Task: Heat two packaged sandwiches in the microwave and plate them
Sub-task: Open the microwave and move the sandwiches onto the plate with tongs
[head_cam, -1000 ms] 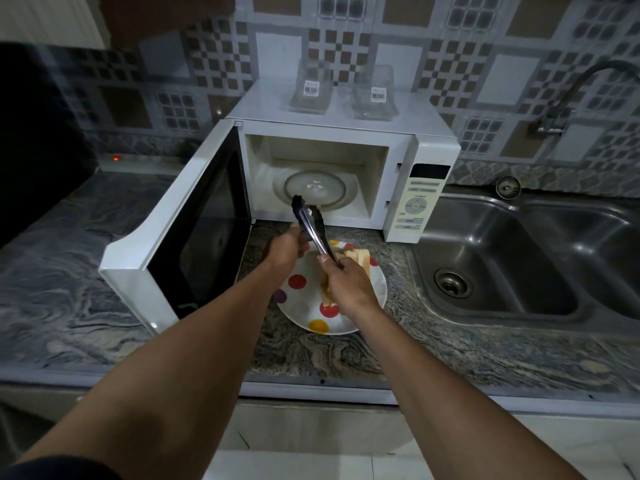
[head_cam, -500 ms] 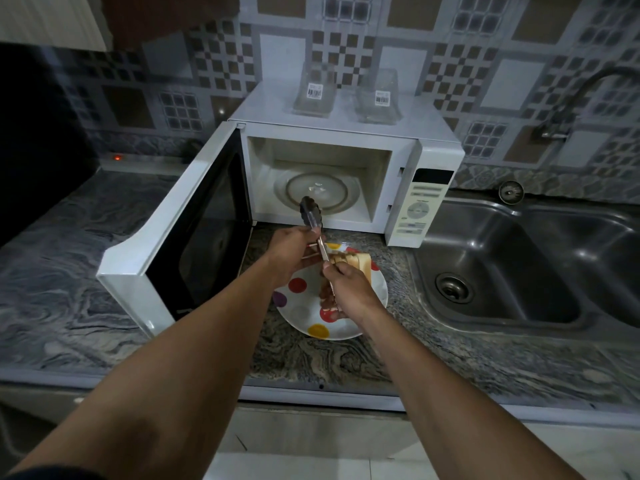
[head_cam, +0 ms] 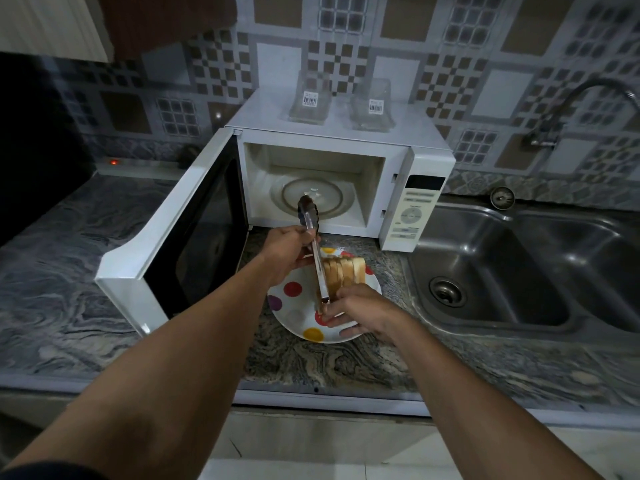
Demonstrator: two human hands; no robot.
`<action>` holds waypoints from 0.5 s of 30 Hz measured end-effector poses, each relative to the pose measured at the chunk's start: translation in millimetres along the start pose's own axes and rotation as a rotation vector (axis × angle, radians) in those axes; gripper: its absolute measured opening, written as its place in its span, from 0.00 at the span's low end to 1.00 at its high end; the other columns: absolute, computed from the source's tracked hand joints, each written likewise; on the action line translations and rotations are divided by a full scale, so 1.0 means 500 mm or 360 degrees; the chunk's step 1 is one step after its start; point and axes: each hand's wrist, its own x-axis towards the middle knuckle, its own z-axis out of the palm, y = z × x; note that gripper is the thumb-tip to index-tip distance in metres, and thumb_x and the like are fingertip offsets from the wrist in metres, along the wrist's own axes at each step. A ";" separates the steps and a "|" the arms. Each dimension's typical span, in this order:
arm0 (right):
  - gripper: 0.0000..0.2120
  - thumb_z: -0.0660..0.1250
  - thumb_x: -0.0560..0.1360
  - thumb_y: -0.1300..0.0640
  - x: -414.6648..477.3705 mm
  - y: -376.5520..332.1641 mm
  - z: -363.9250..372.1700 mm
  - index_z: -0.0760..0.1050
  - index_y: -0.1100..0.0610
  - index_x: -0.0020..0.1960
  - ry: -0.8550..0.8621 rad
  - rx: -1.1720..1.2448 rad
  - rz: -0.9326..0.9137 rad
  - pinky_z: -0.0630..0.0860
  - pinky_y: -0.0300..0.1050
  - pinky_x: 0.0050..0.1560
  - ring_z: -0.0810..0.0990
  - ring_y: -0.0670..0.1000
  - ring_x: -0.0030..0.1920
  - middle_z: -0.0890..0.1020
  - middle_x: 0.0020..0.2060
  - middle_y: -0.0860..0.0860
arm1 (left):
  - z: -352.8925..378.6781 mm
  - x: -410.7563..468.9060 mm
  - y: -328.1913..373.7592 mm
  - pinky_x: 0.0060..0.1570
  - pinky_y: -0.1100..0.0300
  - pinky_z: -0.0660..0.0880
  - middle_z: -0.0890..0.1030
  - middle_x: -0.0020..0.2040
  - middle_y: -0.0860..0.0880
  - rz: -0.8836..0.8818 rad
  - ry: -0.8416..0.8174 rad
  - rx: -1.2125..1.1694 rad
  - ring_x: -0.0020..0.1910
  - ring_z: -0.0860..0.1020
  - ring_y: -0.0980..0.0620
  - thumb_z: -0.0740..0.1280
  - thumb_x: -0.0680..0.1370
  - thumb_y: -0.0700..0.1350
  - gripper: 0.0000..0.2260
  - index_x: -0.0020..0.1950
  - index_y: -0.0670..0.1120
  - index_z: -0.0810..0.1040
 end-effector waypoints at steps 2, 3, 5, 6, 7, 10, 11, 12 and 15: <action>0.12 0.72 0.75 0.60 0.001 0.003 -0.002 0.79 0.61 0.57 -0.0017 -0.0007 -0.0045 0.81 0.53 0.56 0.85 0.47 0.52 0.86 0.51 0.54 | 0.001 -0.002 -0.002 0.43 0.56 0.80 0.83 0.49 0.42 -0.0005 0.0027 -0.0016 0.49 0.82 0.46 0.66 0.80 0.40 0.06 0.45 0.42 0.81; 0.11 0.73 0.75 0.60 0.001 0.004 -0.003 0.79 0.60 0.56 -0.0013 -0.0018 -0.0073 0.82 0.51 0.55 0.85 0.46 0.51 0.86 0.50 0.54 | 0.002 -0.002 -0.002 0.44 0.55 0.80 0.83 0.49 0.42 -0.0005 0.0040 -0.0032 0.49 0.82 0.45 0.66 0.80 0.39 0.06 0.44 0.42 0.81; 0.07 0.73 0.76 0.59 -0.001 0.003 -0.002 0.78 0.56 0.53 0.0039 0.0017 -0.0132 0.82 0.49 0.52 0.84 0.47 0.51 0.85 0.50 0.53 | 0.005 -0.003 -0.003 0.45 0.54 0.80 0.83 0.48 0.41 -0.0003 0.0045 -0.0052 0.48 0.82 0.45 0.66 0.80 0.39 0.06 0.44 0.42 0.81; 0.08 0.73 0.76 0.60 -0.001 0.002 -0.001 0.77 0.54 0.52 0.0081 0.0066 -0.0160 0.81 0.48 0.51 0.83 0.48 0.52 0.85 0.52 0.54 | 0.006 -0.004 -0.004 0.45 0.54 0.80 0.83 0.48 0.41 -0.0004 0.0038 -0.0058 0.48 0.82 0.46 0.66 0.80 0.39 0.06 0.44 0.42 0.81; 0.09 0.73 0.76 0.60 0.000 0.001 0.001 0.76 0.54 0.53 0.0122 0.0123 -0.0189 0.81 0.47 0.49 0.82 0.50 0.54 0.84 0.54 0.54 | 0.007 -0.004 -0.005 0.45 0.53 0.80 0.83 0.48 0.42 -0.0009 0.0024 -0.0061 0.48 0.82 0.46 0.66 0.80 0.39 0.06 0.44 0.42 0.81; 0.15 0.73 0.76 0.60 0.001 -0.001 0.010 0.74 0.57 0.60 0.0255 0.0154 -0.0294 0.78 0.41 0.40 0.81 0.52 0.53 0.81 0.57 0.56 | 0.007 -0.005 -0.012 0.43 0.54 0.80 0.84 0.47 0.44 -0.0043 -0.0001 -0.0074 0.47 0.82 0.47 0.66 0.80 0.40 0.06 0.45 0.43 0.81; 0.16 0.73 0.76 0.59 0.001 0.000 0.012 0.73 0.58 0.61 0.0295 0.0135 -0.0328 0.77 0.40 0.38 0.81 0.51 0.52 0.81 0.56 0.56 | 0.007 -0.005 -0.013 0.42 0.55 0.79 0.84 0.47 0.44 -0.0048 0.0000 -0.0073 0.46 0.82 0.47 0.66 0.80 0.40 0.06 0.45 0.43 0.80; 0.16 0.74 0.76 0.58 0.000 0.000 0.014 0.73 0.58 0.61 0.0322 0.0134 -0.0354 0.77 0.39 0.37 0.82 0.50 0.51 0.82 0.56 0.56 | 0.006 -0.005 -0.013 0.40 0.56 0.79 0.84 0.47 0.44 -0.0049 0.0006 -0.0069 0.45 0.82 0.47 0.65 0.80 0.40 0.06 0.46 0.42 0.80; 0.19 0.76 0.73 0.59 -0.006 -0.004 0.012 0.74 0.59 0.61 0.0283 0.0250 -0.0357 0.78 0.39 0.36 0.82 0.49 0.50 0.82 0.54 0.55 | 0.002 -0.005 -0.013 0.40 0.56 0.79 0.84 0.46 0.44 -0.0022 0.0031 -0.0070 0.44 0.82 0.48 0.65 0.81 0.40 0.06 0.48 0.41 0.81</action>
